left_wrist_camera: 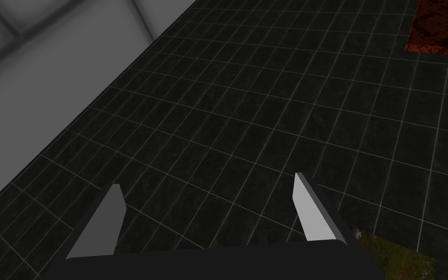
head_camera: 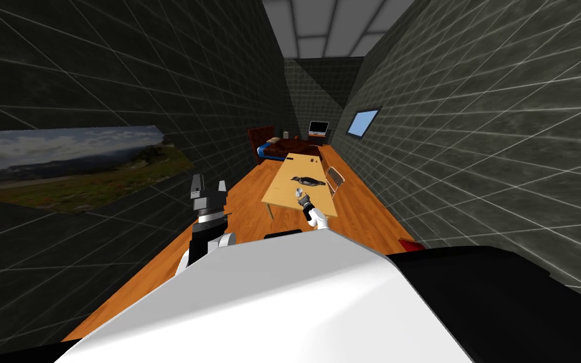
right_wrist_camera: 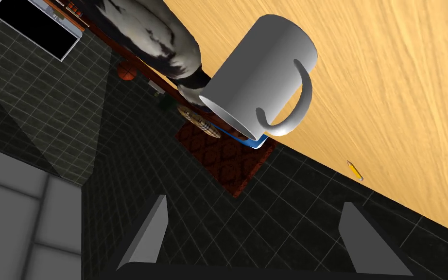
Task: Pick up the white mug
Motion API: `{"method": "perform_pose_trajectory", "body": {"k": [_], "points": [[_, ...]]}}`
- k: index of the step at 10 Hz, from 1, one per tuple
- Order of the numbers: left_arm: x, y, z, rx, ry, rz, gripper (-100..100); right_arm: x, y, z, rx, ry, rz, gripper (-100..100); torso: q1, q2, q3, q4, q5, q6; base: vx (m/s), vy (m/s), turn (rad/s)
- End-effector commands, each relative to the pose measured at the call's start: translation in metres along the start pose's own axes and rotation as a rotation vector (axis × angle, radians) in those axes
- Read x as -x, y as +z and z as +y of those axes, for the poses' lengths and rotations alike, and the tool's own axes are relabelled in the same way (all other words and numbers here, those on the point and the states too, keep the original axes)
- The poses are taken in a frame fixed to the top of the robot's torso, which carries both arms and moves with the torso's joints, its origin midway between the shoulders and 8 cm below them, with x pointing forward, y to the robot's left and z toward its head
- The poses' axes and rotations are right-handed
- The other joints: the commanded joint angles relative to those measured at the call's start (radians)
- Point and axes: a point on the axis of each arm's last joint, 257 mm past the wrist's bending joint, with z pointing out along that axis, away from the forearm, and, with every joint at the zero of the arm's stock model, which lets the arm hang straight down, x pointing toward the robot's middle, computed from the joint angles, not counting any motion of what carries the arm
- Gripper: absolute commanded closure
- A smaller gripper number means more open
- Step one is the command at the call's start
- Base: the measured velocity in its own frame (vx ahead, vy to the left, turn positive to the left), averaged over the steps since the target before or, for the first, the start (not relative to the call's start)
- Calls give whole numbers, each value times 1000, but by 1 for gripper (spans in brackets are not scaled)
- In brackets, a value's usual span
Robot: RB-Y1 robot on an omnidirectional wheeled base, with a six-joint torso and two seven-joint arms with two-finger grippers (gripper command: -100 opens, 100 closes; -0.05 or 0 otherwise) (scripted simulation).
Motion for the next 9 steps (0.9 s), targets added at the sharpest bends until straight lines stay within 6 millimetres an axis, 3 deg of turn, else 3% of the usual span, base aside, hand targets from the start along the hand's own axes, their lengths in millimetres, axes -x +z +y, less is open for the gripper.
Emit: {"method": "perform_pose_trajectory", "body": {"k": [1, 4, 6, 9], "points": [[0, 0, 0, 0, 0, 0, 0, -13, 1, 3, 5, -83, 34, -100, 0, 0, 0, 0, 0, 0, 21, 13, 77], [0, 0, 0, 0, 0, 0, 0, -44, 4, 10, 22, -264, 105, -100, 0, -1, -1, 0, 0, 0, 42, 15, 140], [0, 0, 0, 0, 0, 0, 0, -44, 4, 10, 22, -264, 105, -100, -1, -1, -1, 0, 0, 0, 25, -1, 12], [0, 0, 0, 0, 0, 0, 0, -67, 5, 10, 33, -397, 156, -100, 0, -1, 0, 0, 0, 0, 38, 3, 96]]}}
